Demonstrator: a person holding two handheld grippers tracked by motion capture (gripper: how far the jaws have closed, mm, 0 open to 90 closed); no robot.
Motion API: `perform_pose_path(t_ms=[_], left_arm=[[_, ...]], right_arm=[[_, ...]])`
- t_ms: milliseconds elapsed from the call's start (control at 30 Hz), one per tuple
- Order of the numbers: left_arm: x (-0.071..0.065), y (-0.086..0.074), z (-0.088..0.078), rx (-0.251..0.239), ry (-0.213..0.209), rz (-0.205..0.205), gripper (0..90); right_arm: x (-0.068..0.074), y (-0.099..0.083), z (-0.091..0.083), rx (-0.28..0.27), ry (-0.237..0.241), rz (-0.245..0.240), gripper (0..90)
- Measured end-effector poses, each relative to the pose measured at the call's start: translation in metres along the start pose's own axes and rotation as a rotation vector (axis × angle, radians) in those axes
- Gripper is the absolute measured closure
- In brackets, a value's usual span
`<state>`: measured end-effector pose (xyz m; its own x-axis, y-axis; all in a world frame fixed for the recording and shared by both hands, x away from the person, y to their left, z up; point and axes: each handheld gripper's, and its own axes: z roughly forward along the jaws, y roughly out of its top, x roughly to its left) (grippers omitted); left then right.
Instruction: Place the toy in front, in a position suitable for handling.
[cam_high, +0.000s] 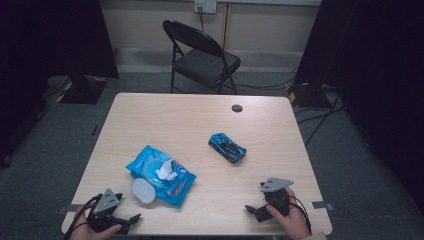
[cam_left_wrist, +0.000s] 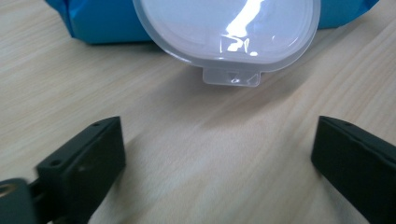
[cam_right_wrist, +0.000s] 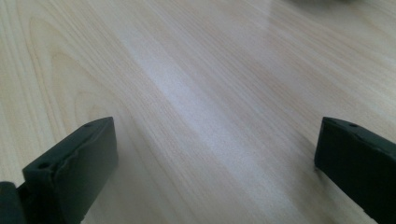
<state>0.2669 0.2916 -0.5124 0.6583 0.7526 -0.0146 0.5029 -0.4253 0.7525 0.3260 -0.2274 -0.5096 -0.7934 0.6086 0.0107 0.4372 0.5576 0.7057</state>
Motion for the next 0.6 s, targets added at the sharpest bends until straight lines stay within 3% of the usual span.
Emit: perform_pose_path(t_ms=[133,400,600], left_arm=[[0.002,0.0,0.003,-0.026,-0.007,0.007,0.0],[0.001,0.002,0.004,-0.017,0.003,-0.001,0.0],[-0.01,0.013,0.001,0.026,-0.034,-0.036,16.5]], right_arm=[[0.0,0.0,0.0,0.001,0.0,0.0,0.0],[0.0,0.0,0.0,0.0,0.001,0.0,0.0],[0.0,0.0,0.0,0.0,0.001,0.0,0.0]])
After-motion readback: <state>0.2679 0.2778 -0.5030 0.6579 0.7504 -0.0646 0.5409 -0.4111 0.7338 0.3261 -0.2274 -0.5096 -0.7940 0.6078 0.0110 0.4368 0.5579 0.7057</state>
